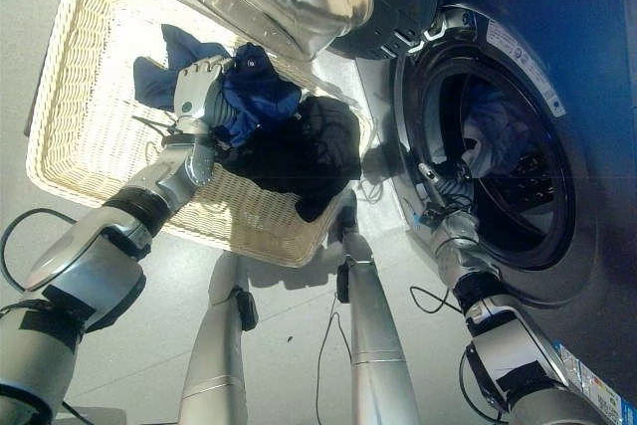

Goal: Put the clothes into the washing machine.

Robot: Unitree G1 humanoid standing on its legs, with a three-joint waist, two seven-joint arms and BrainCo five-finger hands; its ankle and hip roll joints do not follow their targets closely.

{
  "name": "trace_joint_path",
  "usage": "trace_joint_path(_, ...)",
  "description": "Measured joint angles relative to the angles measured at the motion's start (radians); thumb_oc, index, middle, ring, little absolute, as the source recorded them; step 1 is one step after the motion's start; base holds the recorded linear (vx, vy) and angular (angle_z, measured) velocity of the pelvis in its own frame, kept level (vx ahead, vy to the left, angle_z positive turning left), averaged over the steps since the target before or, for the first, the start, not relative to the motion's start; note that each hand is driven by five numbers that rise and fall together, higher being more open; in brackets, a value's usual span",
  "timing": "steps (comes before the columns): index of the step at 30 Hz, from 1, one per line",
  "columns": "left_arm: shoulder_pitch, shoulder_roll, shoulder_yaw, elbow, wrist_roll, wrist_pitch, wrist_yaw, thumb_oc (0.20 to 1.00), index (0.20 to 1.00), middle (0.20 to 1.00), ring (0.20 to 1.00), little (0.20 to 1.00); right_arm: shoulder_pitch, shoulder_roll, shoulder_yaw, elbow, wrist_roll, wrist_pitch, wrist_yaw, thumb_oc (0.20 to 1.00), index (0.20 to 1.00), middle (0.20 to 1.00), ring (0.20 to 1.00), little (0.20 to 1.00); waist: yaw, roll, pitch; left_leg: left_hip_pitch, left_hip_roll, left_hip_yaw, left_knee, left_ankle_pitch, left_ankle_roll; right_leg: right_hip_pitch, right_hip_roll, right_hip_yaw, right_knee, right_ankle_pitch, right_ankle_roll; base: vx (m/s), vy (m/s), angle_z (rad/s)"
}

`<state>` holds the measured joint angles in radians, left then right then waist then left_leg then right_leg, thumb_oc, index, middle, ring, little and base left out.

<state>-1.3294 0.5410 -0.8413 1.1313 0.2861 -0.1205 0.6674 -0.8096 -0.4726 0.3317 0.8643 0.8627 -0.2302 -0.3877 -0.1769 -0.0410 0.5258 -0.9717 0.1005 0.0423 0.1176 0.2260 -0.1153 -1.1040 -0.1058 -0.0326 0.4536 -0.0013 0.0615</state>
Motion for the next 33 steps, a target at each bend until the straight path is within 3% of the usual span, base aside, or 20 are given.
trace_joint_path(8,0.039,-0.013,0.071,-0.022,-0.078,-0.008,-0.034,0.200,0.200,0.200,0.200,0.200,0.022,0.027,0.021,-0.145,-0.047,-0.033,-0.025,1.000,1.000,1.000,1.000,1.000,0.000,0.000,0.000,0.003,0.002,0.007,0.001,-0.001,0.000,-0.003,0.003,0.008,0.002,0.002,-0.002,0.00,0.000,0.00)
trace_joint_path(13,0.112,-0.017,0.166,-0.070,-0.169,-0.067,-0.041,0.200,0.200,0.200,0.200,0.200,0.052,0.055,0.037,-0.213,-0.049,-0.051,-0.039,1.000,1.000,1.000,1.000,1.000,0.003,0.000,0.000,0.006,0.003,0.009,0.001,-0.001,-0.001,-0.002,0.004,0.010,0.003,0.002,-0.002,0.00,0.000,0.00)
trace_joint_path(18,0.280,-0.042,0.371,-0.228,-0.350,-0.198,-0.039,0.200,0.200,0.200,0.200,0.200,0.154,0.066,-0.003,-0.355,-0.069,-0.097,-0.072,1.000,1.000,1.000,1.000,1.000,0.022,0.001,0.001,0.009,0.004,0.009,-0.001,-0.002,-0.002,-0.002,0.006,0.013,0.004,0.001,-0.001,0.00,0.000,0.00)
trace_joint_path(20,0.298,-0.050,0.374,-0.233,-0.376,-0.217,-0.041,0.200,0.200,0.200,0.200,0.200,0.166,0.067,-0.007,-0.370,-0.077,-0.101,-0.074,1.000,1.000,1.000,1.000,1.000,0.030,0.001,0.001,0.010,0.004,0.009,-0.001,-0.002,-0.002,-0.002,0.006,0.013,0.007,0.001,-0.001,0.00,-0.016,0.02)
trace_joint_path(22,0.409,-0.082,0.447,-0.349,-0.445,-0.281,-0.051,0.200,0.200,0.200,0.200,0.200,0.221,0.087,-0.040,-0.486,-0.096,-0.102,-0.073,1.000,1.000,1.000,1.000,1.000,0.042,0.001,0.001,0.011,0.002,0.008,-0.002,-0.002,-0.003,-0.005,0.004,0.013,0.018,-0.004,-0.001,0.00,-0.028,0.03)
trace_joint_path(33,0.641,-0.193,0.559,-0.664,-0.599,-0.587,-0.206,0.200,0.200,0.200,0.200,0.200,0.307,0.152,-0.053,-0.746,-0.196,-0.115,-0.008,1.000,1.000,1.000,1.000,1.000,0.086,0.002,0.001,0.011,-0.010,-0.003,-0.016,-0.003,-0.005,-0.017,-0.007,0.011,0.049,-0.032,0.001,0.00,-0.005,0.04)
